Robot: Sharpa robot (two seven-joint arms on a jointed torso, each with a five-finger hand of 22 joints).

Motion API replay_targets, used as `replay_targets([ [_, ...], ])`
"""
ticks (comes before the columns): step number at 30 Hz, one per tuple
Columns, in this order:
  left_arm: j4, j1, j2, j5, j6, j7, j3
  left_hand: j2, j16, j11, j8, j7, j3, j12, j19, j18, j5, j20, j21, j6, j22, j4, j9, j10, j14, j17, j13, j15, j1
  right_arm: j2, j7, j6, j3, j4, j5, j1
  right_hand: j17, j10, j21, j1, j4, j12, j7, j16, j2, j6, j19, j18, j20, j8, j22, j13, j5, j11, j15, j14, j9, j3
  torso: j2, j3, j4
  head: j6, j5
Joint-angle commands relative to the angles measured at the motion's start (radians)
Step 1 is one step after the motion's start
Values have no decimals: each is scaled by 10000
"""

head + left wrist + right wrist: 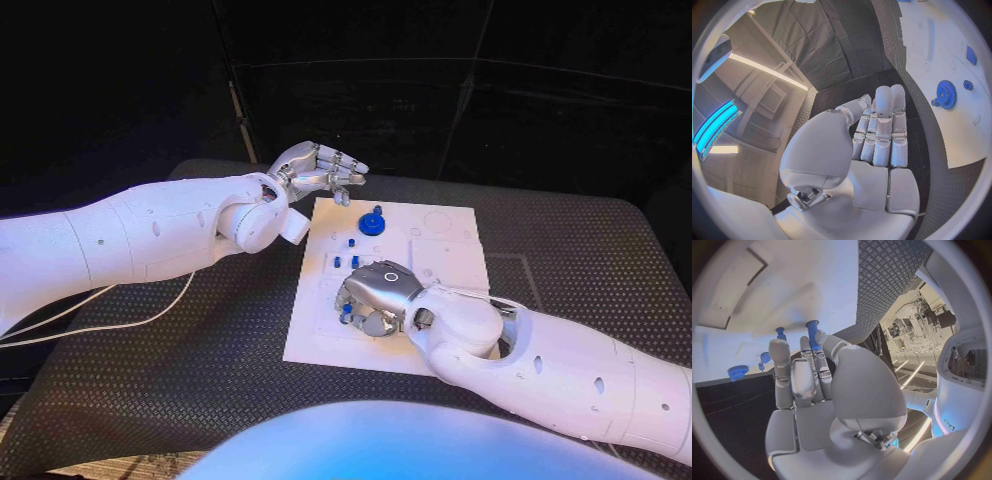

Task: Assemble the parts on the task board

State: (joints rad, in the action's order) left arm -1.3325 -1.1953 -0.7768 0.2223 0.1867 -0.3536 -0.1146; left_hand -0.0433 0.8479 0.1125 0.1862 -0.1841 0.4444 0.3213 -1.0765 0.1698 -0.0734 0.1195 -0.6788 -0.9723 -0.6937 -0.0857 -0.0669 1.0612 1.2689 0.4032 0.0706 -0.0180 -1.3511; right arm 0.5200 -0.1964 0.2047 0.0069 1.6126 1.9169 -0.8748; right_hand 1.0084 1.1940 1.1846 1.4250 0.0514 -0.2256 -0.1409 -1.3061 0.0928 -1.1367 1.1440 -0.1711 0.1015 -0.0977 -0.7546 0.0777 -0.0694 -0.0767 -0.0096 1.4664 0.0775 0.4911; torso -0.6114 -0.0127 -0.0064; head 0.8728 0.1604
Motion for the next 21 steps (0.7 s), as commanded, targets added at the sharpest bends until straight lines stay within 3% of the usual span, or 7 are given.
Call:
replay_targets([
  [1, -20, -21, -3, -42, -66, -65, 10, 87, -69, -29, -10, -48, 9, 36, -7, 141, 9, 2, 66, -3, 11, -15, -1, -69, 43, -9, -6, -5, 23, 36, -175, 150, 4, -18, 362, -16, 33, 258, 43, 52, 69, -67, 36, -54, -85, -116, 15, 195, -106, -94, -26, 43, 59, 160, -85, 117, 22, -28, 1, 2, 3, -2, 4],
  [12, -12, -21, 3, -42, -67, -51, 10, 107, -73, -30, -7, -48, 15, 41, -10, 141, 8, 2, 70, -8, 15, -11, -2, -70, 45, -10, -6, -4, 20, 77, -50, -23, 4, 19, 345, -15, 107, 553, 54, -130, 216, -290, 201, -83, 43, -399, 58, 210, -236, -286, -71, 297, -176, 338, -229, 135, 160, -504, 0, -4, -1, -2, 34],
  [21, -9, -21, 9, -42, -89, -10, 10, 107, -73, -30, -7, -48, 15, 41, -10, 141, 8, 2, 70, -8, 15, -11, -2, -70, 45, -10, -6, -4, 20, 19, -197, -2, 4, 2, 427, -16, 133, 696, 60, -174, 248, -411, 305, -92, 29, -553, 110, 223, -307, -419, -120, 464, 54, 441, -310, 147, 268, -753, -1, -5, 6, -2, 31],
])
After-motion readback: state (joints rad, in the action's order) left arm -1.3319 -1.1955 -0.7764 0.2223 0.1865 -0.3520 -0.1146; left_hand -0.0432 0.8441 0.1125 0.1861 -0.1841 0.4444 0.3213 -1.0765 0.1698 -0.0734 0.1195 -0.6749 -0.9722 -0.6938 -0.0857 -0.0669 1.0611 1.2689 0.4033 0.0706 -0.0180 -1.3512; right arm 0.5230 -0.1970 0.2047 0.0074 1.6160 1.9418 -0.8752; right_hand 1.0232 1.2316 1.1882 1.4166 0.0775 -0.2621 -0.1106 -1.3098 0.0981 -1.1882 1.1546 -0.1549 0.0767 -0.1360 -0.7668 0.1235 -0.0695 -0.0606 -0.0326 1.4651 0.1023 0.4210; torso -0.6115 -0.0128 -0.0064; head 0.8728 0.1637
